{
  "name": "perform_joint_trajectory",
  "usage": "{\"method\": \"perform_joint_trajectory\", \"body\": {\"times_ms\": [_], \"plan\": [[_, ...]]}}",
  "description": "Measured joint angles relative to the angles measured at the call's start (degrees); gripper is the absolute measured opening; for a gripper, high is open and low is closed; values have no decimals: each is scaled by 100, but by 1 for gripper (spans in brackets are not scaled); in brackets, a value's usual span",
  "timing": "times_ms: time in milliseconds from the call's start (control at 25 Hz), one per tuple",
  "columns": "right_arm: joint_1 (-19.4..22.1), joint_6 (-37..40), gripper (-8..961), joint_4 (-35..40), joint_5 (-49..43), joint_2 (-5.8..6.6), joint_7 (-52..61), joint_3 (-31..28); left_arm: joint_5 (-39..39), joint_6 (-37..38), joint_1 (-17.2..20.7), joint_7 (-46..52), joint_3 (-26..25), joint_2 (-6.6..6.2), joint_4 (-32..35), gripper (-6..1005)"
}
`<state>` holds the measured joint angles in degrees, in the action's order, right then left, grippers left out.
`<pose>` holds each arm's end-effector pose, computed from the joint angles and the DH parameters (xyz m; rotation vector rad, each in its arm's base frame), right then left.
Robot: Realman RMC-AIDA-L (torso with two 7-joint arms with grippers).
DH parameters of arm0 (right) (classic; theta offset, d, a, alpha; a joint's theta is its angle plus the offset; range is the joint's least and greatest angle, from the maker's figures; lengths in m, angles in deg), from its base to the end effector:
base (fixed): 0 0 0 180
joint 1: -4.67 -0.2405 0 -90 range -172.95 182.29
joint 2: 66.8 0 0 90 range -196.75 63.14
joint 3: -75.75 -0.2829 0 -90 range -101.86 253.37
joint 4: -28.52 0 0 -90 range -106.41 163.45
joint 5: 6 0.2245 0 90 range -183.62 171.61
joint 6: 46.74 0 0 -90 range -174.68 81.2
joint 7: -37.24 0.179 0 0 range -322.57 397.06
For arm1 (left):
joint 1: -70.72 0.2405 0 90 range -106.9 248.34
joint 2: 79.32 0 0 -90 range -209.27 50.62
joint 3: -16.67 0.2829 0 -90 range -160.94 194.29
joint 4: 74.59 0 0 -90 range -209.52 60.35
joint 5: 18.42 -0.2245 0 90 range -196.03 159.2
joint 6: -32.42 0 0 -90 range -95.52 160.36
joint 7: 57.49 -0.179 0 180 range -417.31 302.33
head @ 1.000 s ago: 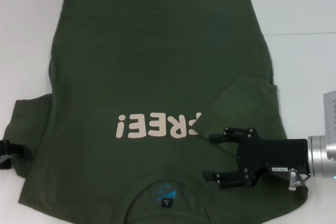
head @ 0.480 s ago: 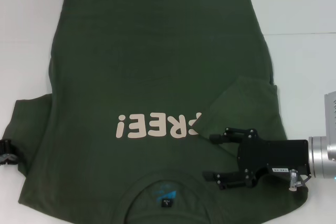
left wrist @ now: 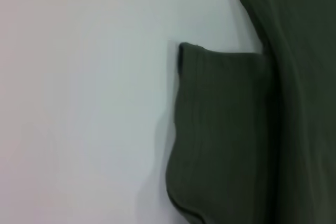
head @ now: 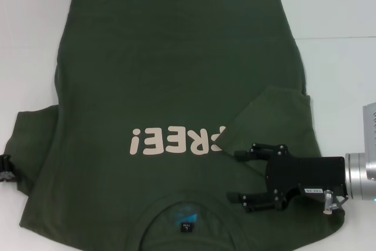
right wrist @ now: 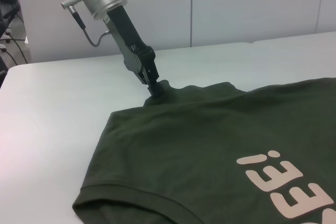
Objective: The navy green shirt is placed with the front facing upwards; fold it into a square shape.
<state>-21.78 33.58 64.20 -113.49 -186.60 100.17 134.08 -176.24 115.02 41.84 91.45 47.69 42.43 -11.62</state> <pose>0.2861 0.3412 -0.0945 -2.8504 0.2538 0.5034 -0.3811 0.3616 0.0323 -1.8104 -1.8370 -0.0299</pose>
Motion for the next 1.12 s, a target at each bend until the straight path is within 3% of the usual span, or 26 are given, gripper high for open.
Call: {"method": "perform_joint_trajectory", "body": {"times_ms": [280,640,1120], "plan": [[2,-6,895,-1,0,0,0,-13,-577,-343,53,-12,48,42,281,-2],[-3,-54,895,-71,3,-9,0,-23,-591,-903,198,-67,-39,47,517,-1],[6,-61,894,-204,10,-18,0,-34,-592,-1563,75,-120,200,50,524,-2]]}}
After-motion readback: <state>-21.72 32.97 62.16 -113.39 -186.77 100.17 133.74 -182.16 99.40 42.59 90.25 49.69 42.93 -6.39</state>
